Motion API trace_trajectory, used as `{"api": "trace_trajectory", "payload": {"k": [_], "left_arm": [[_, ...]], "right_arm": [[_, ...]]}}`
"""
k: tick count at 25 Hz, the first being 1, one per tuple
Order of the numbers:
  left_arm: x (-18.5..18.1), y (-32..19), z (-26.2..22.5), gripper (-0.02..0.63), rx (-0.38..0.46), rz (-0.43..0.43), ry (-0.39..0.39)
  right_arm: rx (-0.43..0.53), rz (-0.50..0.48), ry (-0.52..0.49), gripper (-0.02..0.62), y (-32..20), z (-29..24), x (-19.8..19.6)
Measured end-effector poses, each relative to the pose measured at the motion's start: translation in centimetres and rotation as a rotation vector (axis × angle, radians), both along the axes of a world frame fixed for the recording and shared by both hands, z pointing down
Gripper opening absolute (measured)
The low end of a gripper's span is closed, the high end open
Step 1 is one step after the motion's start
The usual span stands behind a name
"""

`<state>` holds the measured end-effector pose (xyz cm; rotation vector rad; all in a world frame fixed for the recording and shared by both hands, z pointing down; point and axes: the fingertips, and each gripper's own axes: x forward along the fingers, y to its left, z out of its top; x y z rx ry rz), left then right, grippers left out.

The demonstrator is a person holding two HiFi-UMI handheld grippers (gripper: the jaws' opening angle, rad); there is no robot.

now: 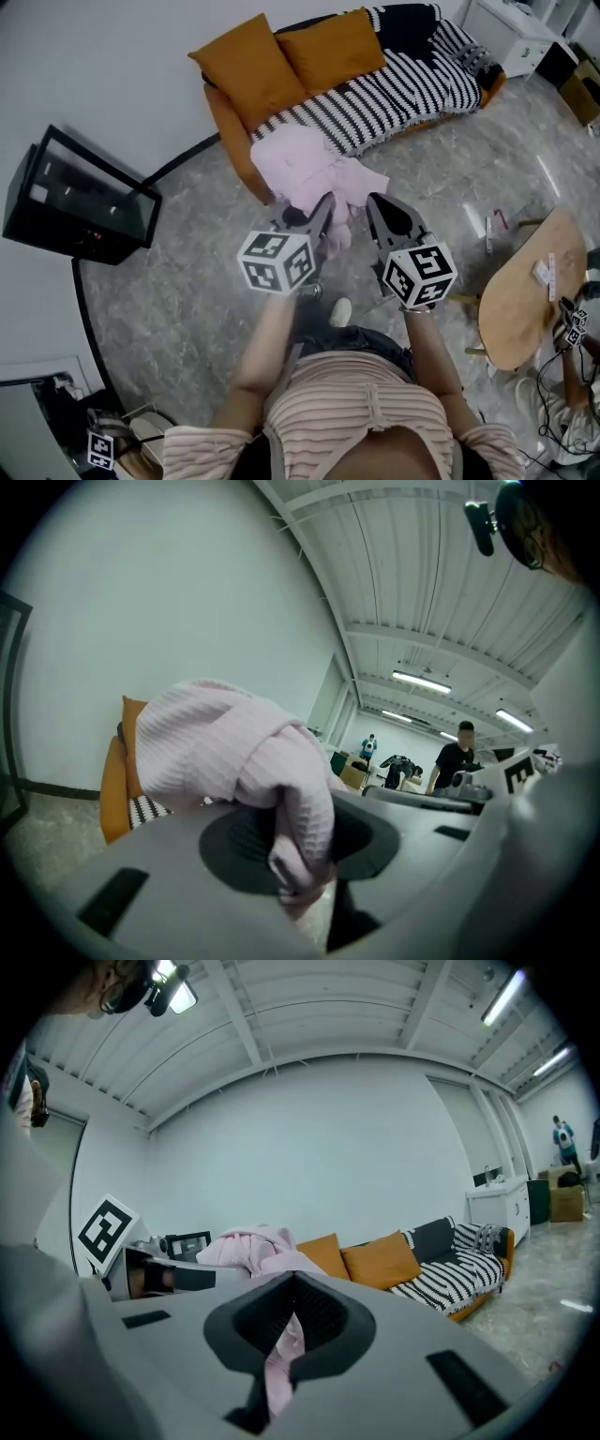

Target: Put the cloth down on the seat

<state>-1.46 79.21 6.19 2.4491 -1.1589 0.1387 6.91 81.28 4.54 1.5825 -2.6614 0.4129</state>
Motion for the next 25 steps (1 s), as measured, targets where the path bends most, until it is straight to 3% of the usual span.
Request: {"api": "trace_trajectory", "payload": {"k": [6,14,25], "left_arm": [[-0.7,-1.5,-0.2,0.112,-0.009,-0.03,0.003],[-1.1,-5.4,0.3,0.112,-0.021,-0.041,-0.007],[-1.8,-16.4,2.5,0.112,-0.059,-0.013,0.005]], "right_arm": [[0.006,-0.047,-0.021,0.009,-0.8,-0.3,-0.6],[-0.018,0.0,-0.029,0.009,-4.6,0.2,1.1],[-0.081,0.044,-0.031,0.009,-15.0,2.8,1.3]]}}
